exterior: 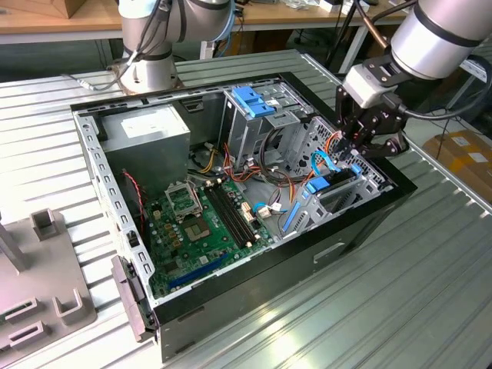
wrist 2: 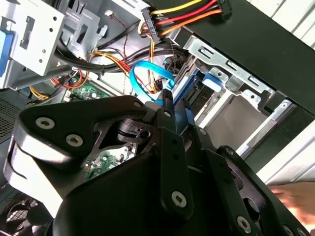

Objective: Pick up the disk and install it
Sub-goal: 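Insert the first disk wire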

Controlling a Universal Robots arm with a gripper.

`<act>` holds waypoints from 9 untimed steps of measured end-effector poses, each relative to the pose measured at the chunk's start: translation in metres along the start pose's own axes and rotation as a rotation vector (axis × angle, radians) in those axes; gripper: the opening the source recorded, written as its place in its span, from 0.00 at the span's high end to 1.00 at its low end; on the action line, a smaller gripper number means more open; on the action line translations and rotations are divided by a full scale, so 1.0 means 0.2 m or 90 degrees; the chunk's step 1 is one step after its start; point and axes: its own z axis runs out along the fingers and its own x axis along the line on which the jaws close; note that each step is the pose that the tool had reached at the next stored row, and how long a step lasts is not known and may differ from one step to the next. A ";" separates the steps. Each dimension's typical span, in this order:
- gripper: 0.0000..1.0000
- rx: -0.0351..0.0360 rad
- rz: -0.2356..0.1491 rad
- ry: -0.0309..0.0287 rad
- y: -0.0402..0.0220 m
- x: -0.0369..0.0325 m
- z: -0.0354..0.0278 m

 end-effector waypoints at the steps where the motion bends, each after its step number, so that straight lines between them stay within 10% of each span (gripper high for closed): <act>1: 0.76 0.0000 0.000 0.0022 0.000 -0.003 0.000; 9: 0.76 -0.0002 -0.001 0.0199 -0.004 -0.017 -0.051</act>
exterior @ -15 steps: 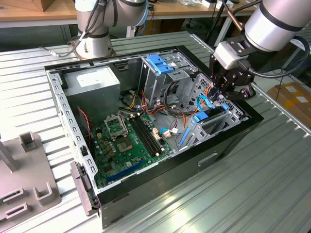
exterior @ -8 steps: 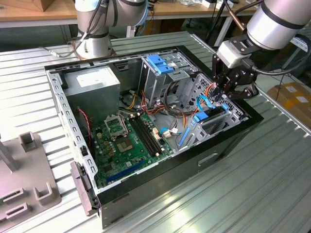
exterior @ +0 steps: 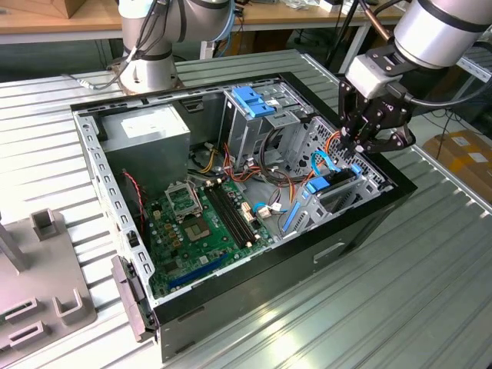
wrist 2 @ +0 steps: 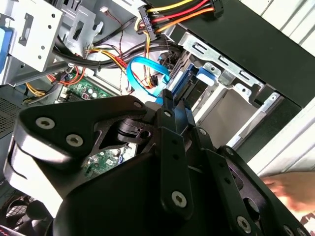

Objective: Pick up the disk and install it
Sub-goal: 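Insert the first disk wire, then insert the second disk wire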

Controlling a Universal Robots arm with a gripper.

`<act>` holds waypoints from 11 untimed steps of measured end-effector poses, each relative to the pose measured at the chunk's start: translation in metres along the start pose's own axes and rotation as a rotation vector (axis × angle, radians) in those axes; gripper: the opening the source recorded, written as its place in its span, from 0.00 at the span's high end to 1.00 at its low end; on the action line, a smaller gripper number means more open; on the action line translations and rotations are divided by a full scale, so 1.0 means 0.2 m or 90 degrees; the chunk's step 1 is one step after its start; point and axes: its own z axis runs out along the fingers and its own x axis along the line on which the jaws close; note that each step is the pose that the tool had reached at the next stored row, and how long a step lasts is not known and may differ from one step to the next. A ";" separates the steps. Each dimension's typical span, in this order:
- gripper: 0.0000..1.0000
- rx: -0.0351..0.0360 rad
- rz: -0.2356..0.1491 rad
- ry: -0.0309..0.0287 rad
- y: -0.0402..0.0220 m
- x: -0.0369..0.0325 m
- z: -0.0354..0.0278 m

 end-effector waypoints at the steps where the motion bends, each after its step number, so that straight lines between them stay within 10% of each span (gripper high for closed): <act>1: 0.76 0.0000 0.000 0.0002 0.000 0.000 0.000; 11: 0.76 0.0000 0.000 0.0003 -0.001 -0.001 0.000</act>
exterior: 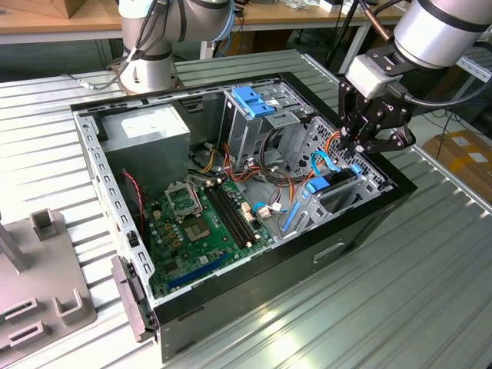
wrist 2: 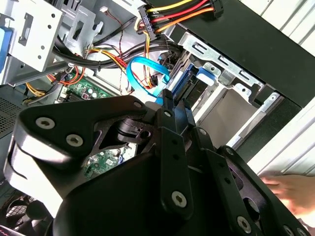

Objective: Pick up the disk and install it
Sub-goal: 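Insert the second disk wire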

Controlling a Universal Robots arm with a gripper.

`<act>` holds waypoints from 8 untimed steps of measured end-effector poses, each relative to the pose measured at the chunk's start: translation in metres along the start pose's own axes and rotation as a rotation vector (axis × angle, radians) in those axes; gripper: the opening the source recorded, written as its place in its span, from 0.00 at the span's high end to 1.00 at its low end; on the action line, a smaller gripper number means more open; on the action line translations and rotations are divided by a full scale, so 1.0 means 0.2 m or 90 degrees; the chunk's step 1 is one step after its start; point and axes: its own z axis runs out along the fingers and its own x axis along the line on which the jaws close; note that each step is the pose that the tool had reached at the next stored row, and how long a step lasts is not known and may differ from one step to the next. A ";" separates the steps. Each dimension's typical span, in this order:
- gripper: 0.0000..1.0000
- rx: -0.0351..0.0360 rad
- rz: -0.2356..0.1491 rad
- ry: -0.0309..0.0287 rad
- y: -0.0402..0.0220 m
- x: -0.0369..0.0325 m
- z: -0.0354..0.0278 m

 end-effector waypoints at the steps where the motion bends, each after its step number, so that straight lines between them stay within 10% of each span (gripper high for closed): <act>1: 0.76 0.0000 0.000 0.0000 -0.001 -0.001 0.000; 8: 0.76 -0.0008 -0.008 -0.0005 -0.036 -0.018 0.004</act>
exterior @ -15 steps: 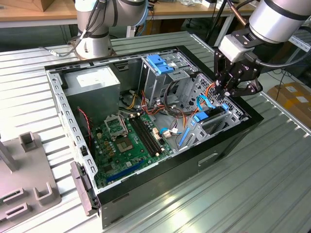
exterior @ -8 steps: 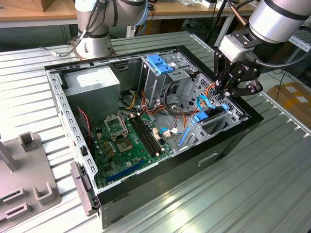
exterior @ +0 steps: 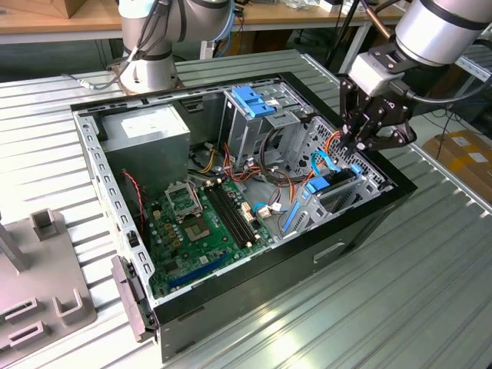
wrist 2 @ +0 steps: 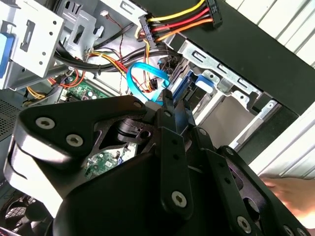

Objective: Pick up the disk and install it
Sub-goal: 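Insert the second disk wire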

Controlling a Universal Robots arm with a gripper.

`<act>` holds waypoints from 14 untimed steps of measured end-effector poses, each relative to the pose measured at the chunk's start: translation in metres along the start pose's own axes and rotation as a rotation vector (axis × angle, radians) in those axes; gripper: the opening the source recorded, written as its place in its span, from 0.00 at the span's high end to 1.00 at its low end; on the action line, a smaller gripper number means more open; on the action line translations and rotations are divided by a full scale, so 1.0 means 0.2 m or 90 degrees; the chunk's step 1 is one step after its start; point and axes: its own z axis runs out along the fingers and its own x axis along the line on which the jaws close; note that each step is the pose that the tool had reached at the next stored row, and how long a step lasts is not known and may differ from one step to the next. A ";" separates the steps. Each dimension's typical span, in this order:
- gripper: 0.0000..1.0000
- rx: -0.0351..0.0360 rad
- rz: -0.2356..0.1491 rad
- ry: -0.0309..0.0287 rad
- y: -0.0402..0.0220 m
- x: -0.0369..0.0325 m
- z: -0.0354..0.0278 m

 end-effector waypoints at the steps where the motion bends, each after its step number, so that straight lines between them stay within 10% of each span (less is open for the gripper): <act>1: 0.76 -0.0002 -0.001 -0.0001 -0.007 -0.003 0.000; 14: 0.76 -0.0022 -0.021 -0.0015 -0.098 -0.051 0.012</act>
